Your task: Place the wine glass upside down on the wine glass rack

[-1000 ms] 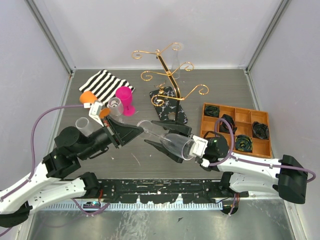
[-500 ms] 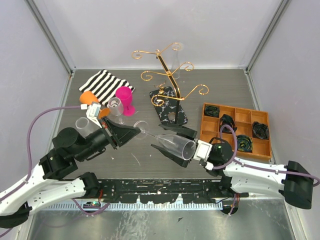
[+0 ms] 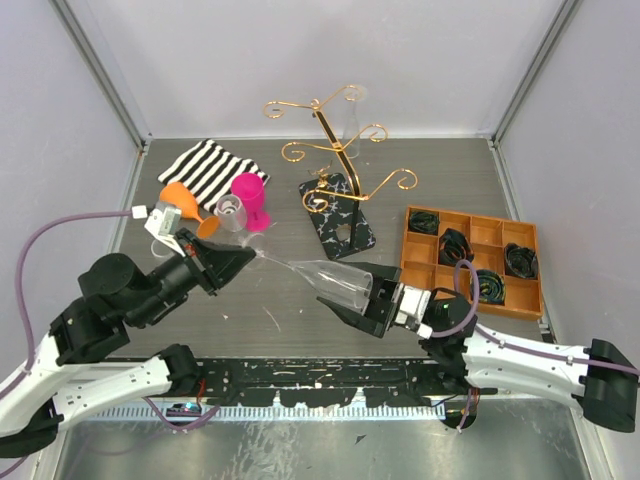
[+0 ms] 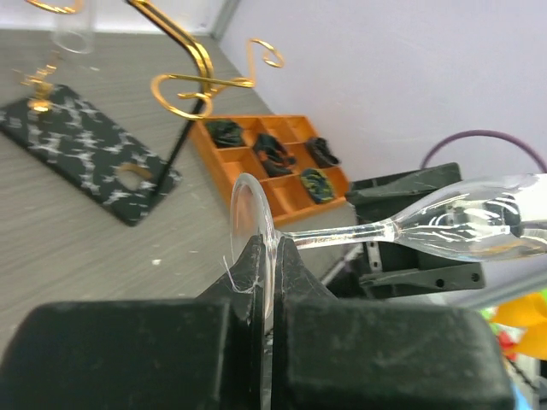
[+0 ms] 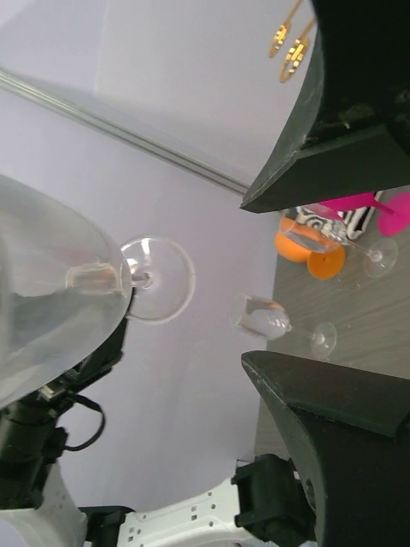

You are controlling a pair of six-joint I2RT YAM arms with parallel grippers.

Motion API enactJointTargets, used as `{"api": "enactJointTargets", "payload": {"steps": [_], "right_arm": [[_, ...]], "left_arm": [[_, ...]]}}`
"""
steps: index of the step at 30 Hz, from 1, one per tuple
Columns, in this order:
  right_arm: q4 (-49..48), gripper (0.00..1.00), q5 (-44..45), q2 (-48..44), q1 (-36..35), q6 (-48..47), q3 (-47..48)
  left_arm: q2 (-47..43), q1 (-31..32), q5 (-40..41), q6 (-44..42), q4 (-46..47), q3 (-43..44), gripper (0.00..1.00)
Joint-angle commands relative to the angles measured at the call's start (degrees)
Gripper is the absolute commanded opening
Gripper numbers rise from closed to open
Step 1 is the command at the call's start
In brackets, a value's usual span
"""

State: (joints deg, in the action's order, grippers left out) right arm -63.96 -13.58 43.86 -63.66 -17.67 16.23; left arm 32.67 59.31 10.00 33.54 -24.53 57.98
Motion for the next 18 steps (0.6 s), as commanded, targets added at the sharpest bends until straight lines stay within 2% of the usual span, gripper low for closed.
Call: {"api": "enactJointTargets", "payload": {"steps": [1, 8, 13, 18], "right_arm": [[8.97, 0.71, 5.46, -3.76, -0.15, 5.78, -1.28], [22.24, 0.71, 12.76, -11.14, -0.15, 15.11, -4.19], [40.16, 0.71, 19.56, -13.23, -0.17, 24.75, 0.25], [60.03, 0.71, 24.36, -9.76, -0.15, 34.0, 8.33]], "left_arm": [[-0.31, 0.05, 8.44, -9.94, -8.8, 6.58, 0.0], [1.05, 0.09, 14.85, -18.85, -18.67, 10.74, 0.0], [3.29, 0.08, 18.06, -22.76, -23.86, 12.02, 0.0], [4.55, 0.06, 23.99, -25.79, -26.09, 11.65, 0.0]]}}
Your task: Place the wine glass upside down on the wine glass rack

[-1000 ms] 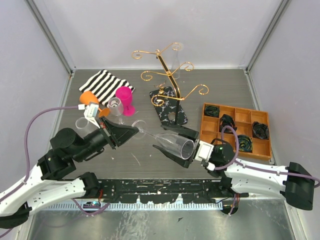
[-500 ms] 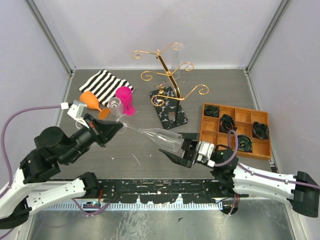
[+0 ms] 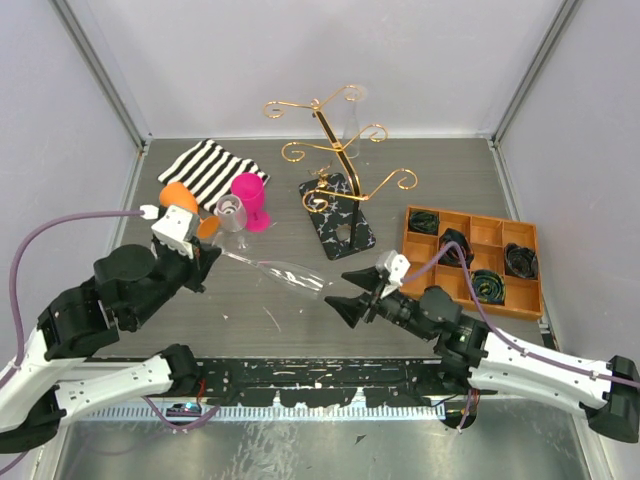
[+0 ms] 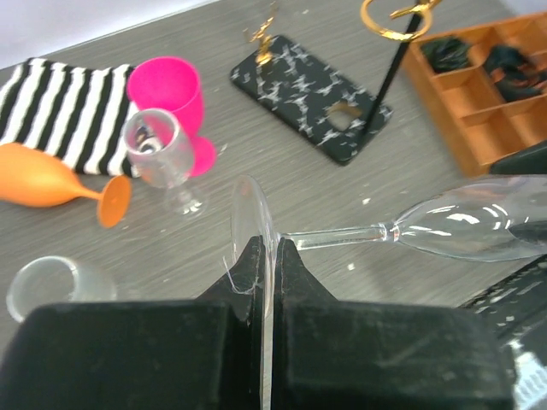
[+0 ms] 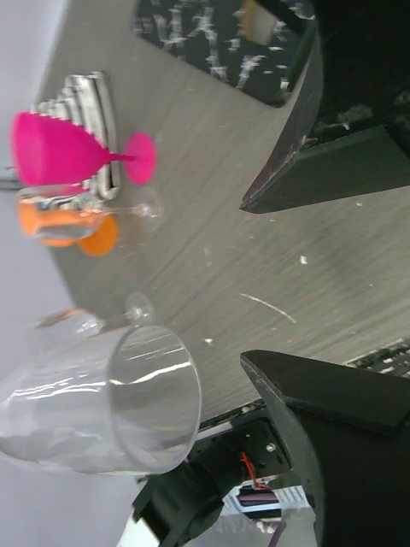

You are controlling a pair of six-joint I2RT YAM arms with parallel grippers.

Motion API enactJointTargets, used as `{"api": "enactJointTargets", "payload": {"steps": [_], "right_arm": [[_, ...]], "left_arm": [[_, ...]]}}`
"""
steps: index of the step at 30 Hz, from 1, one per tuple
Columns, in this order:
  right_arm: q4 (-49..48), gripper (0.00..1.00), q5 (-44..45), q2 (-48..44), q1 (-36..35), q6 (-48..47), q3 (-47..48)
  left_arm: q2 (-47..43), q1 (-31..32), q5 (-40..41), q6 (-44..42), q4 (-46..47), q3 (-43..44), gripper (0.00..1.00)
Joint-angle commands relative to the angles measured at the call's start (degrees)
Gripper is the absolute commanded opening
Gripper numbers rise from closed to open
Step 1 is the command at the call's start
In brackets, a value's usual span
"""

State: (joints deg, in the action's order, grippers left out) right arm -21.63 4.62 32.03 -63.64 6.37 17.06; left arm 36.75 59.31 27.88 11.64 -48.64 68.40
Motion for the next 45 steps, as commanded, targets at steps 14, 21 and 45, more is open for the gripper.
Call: {"api": "enactJointTargets", "payload": {"steps": [14, 21, 45], "right_arm": [[43.76, 1.0, 1.96, 8.47, -0.19, 26.16, 19.05], [50.07, 1.0, 5.68, 8.94, -0.17, 25.26, 23.96], [33.55, 0.66, -11.79, 25.08, -0.2, 19.67, 37.83]], "left_arm": [[5.06, 0.06, 11.54, -8.83, -4.5, 1.53, 0.0], [7.45, 0.09, 9.38, -10.26, -5.2, 1.56, 0.0], [20.77, 8.62, -6.88, -15.27, -6.48, 8.14, 0.0]]}}
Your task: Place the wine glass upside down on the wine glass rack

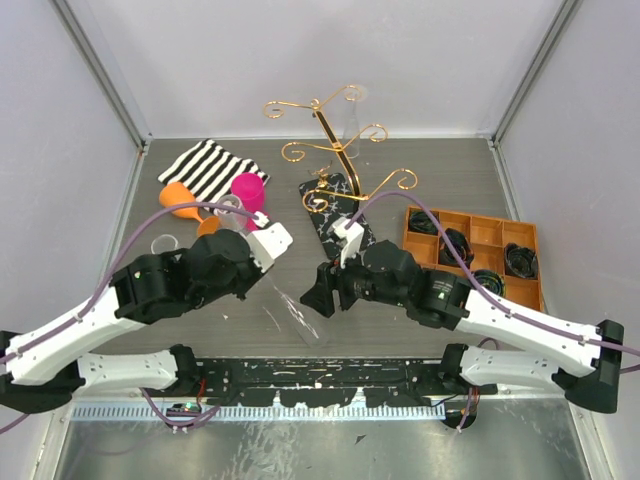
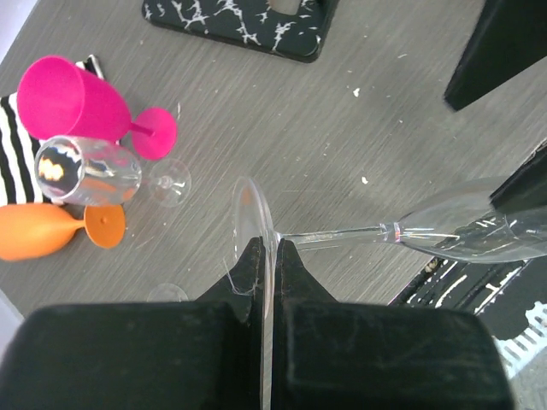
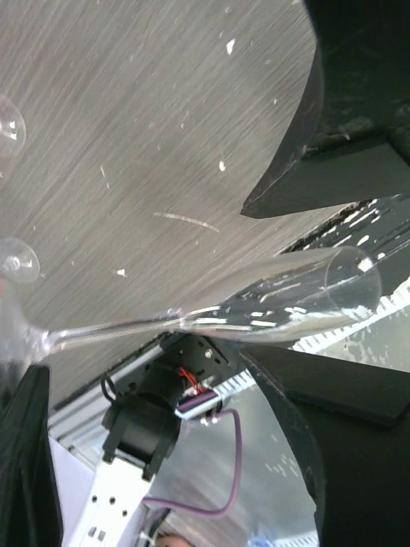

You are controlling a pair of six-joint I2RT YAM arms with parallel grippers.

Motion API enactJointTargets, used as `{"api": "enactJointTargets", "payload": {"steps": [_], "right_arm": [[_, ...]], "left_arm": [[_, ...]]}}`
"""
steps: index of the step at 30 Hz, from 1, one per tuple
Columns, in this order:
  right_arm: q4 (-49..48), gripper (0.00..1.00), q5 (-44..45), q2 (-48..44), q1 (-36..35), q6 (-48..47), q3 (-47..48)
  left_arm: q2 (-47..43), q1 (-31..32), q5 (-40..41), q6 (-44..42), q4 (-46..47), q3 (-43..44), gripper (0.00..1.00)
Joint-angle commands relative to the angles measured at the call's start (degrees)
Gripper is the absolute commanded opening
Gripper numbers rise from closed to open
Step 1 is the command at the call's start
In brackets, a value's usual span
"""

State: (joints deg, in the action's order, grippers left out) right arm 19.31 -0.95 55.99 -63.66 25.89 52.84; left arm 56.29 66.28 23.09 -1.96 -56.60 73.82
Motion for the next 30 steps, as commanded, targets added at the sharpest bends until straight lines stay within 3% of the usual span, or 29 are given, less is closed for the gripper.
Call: {"api": "enactJointTargets", "payload": {"steps": [1, 13, 23, 26, 30], "right_arm": [[-7.91, 0.65, -7.42, 1.74, -0.13, 0.05, 2.02], [-13.34, 0.46, -10.84, 6.68, -0.15, 0.91, 0.45], [-10.38, 0.41, -9.96, 8.04, -0.19, 0.19, 1.02], [-9.42, 0.42, -9.76, 7.47, -0.15, -0.03, 0.77], [-8.88, 0.51, -8.91, 6.22, -0.16, -0.08, -0.06]], "left_arm": [[1.8, 1.94, -2.09, -1.85, 1.48, 2.81, 0.0], [5.45, 7.37, 0.08, -3.32, 3.39, 4.11, 0.0], [7.49, 10.75, 3.33, -3.43, 2.32, 5.71, 0.0], [7.8, 11.1, 3.86, -3.41, 2.11, 5.8, 0.0], [8.37, 11.37, 4.43, -3.49, 2.0, 5.67, 0.0]]}}
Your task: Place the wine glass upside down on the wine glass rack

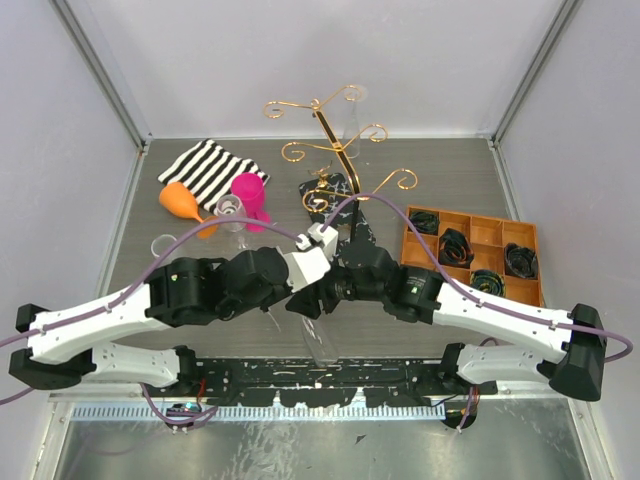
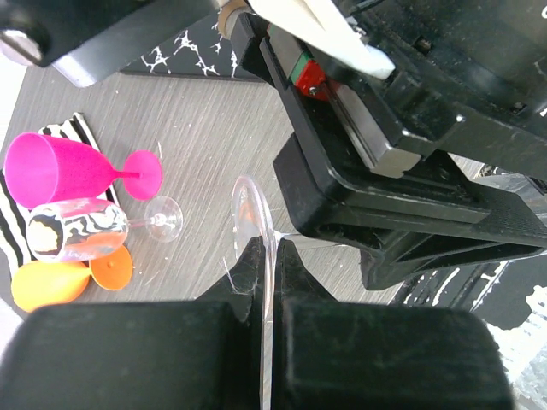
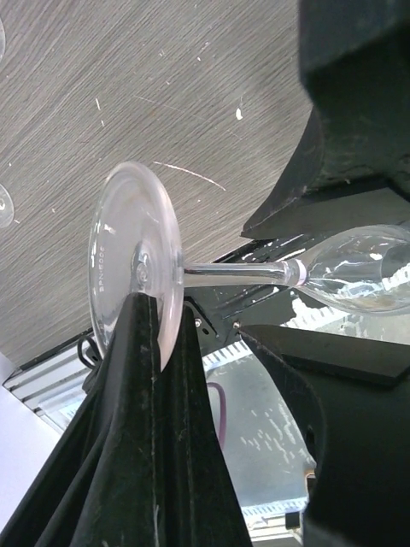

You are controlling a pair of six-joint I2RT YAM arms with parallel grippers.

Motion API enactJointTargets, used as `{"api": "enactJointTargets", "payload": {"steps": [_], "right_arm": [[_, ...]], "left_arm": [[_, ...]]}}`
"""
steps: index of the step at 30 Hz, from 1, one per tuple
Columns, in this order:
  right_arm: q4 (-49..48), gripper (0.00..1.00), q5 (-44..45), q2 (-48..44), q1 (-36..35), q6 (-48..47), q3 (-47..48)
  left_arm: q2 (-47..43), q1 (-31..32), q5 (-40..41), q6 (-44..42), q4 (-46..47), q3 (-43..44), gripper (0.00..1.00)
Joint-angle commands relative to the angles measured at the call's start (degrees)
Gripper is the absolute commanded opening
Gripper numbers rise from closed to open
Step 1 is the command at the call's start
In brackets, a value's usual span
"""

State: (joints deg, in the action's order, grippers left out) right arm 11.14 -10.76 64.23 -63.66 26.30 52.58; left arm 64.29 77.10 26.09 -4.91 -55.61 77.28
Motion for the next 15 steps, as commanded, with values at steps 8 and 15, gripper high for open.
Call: {"api": "enactJointTargets", "payload": {"steps": [8, 15], "right_arm": [[-0.66, 0.45, 1.32, -2.26, -0.19, 0.16, -0.8], [-1.02, 0.43, 1.8, -2.66, -0.19, 0.44, -1.45]], "left_arm": [[0.96, 0.69, 2.18, -0.54, 1.7, 2.29, 0.0], [1.22, 0.86, 2.52, -0.06, 1.67, 2.7, 0.0]]}}
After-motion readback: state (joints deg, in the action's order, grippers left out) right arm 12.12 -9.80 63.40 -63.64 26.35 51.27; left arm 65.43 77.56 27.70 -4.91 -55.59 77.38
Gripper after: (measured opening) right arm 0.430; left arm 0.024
